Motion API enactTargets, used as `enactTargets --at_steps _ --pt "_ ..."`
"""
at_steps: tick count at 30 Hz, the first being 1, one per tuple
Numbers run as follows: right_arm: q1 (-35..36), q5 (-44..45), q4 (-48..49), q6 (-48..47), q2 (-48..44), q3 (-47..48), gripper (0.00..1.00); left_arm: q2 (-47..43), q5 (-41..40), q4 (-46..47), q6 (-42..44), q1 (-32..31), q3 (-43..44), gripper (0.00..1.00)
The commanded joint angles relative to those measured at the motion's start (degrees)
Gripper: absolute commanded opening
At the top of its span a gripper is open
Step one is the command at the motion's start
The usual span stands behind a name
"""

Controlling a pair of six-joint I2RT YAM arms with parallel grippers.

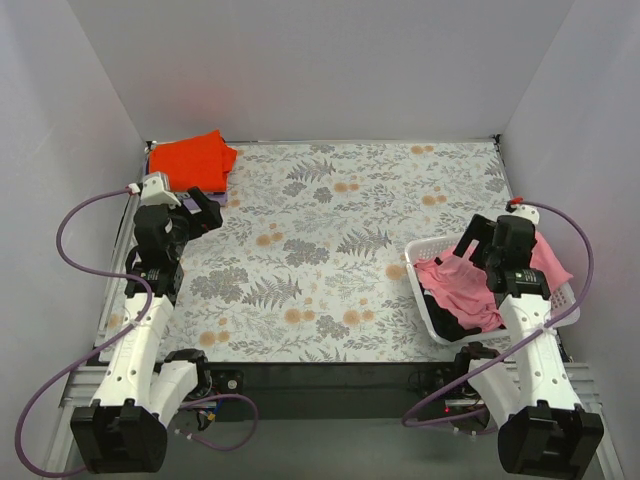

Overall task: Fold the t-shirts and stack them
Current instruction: Grab the tshirt from the pile

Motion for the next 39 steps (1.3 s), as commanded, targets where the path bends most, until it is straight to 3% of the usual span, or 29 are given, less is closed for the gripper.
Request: enactTargets --at_steps 1,9,12,13,16,21,25,33,39 --pt "-0.73 -1.76 -0.54 3.44 1.84 -1.75 0.98 -0.93 -4.91 0.63 0.76 -2.0 -0.18 0.98" --pt "-1.61 -2.73 2.27 4.41 5.62 -4.91 0.9 -0.14 -6.07 -0.25 0.85 -3.5 -0.27 0.98" --pt "-2.13 -0.63 2.71 4.24 5.8 -5.79 0.68 0.04 -6.42 -0.34 0.85 -3.59 -0.36 0.98" --pt "-2.4 -0.1 2.71 4.32 5.8 -6.41 0.43 -0.05 -6.51 -0.43 0.85 -3.59 -0.36 0.98" --pt "-3.1 -0.27 3.41 4.5 5.45 -7.11 0.24 0.21 -6.59 -0.51 0.85 -3.59 -0.27 0.98" --pt "-3.28 -0.71 2.71 4.06 4.48 -6.24 0.18 0.65 -6.16 -0.6 0.85 -3.68 -0.27 0.98" --pt "-3.19 0.78 0.17 2.92 1.5 -3.34 0.01 0.74 -5.98 -0.6 0.85 -3.68 -0.36 0.98" --pt "-3.37 3.59 -6.86 -0.95 -0.97 11.06 0.01 0.74 -5.8 -0.6 0.94 -4.12 -0.36 0.98" --pt "-3.28 4.04 -7.31 -2.09 -1.32 11.7 0.09 0.92 -5.54 -0.6 0.94 -4.38 -0.45 0.98"
